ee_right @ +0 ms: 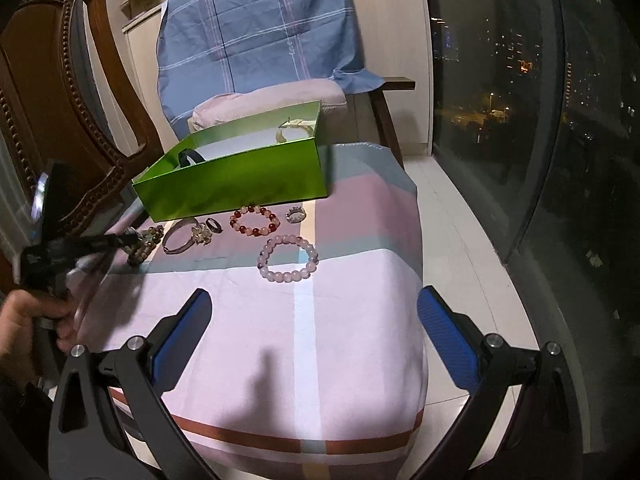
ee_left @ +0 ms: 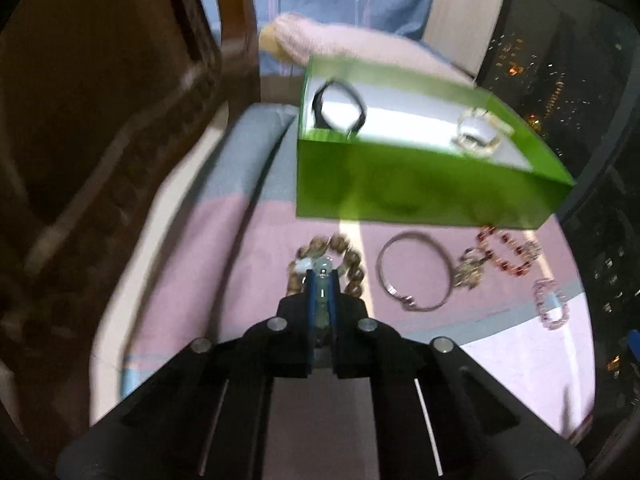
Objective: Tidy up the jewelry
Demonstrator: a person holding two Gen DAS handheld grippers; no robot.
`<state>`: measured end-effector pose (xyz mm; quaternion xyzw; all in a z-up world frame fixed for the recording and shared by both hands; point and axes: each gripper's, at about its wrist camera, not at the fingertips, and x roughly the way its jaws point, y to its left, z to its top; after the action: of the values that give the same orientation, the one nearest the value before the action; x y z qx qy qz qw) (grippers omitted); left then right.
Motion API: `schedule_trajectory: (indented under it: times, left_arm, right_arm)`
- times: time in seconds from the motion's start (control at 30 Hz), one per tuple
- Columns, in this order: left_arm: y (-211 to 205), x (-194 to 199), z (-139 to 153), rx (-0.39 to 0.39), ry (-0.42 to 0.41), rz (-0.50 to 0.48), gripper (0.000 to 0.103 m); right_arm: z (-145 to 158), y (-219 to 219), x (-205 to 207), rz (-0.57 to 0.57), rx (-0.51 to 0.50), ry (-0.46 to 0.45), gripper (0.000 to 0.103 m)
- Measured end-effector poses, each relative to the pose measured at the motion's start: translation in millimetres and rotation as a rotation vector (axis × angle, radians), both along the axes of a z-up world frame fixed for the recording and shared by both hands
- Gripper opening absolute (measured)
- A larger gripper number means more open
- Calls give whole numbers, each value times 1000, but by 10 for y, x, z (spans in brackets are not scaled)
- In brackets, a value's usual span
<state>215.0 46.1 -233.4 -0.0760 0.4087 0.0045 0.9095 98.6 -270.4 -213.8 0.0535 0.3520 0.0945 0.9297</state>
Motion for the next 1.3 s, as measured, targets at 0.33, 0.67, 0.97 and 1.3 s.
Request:
schedule_trajectory:
  times: [0.33,0.67,0.97,1.3]
  left_arm:
    - [193,-859,1207,-153,-343,-99,6]
    - [145,-849,1190,-176,-306,-145,6]
    - [194,-829,1184,-196,-301,-125,6]
    - [239,-847,1191,-207,-292,-125,7]
  right_arm:
    - [-85,19,-30,-1,-39,-10,100]
    - [67,536,257,64,-157,-2,100]
    - [-109,1391,1268,75,-130,219,49]
    - [-387,1597,1379,62,-187,264,14]
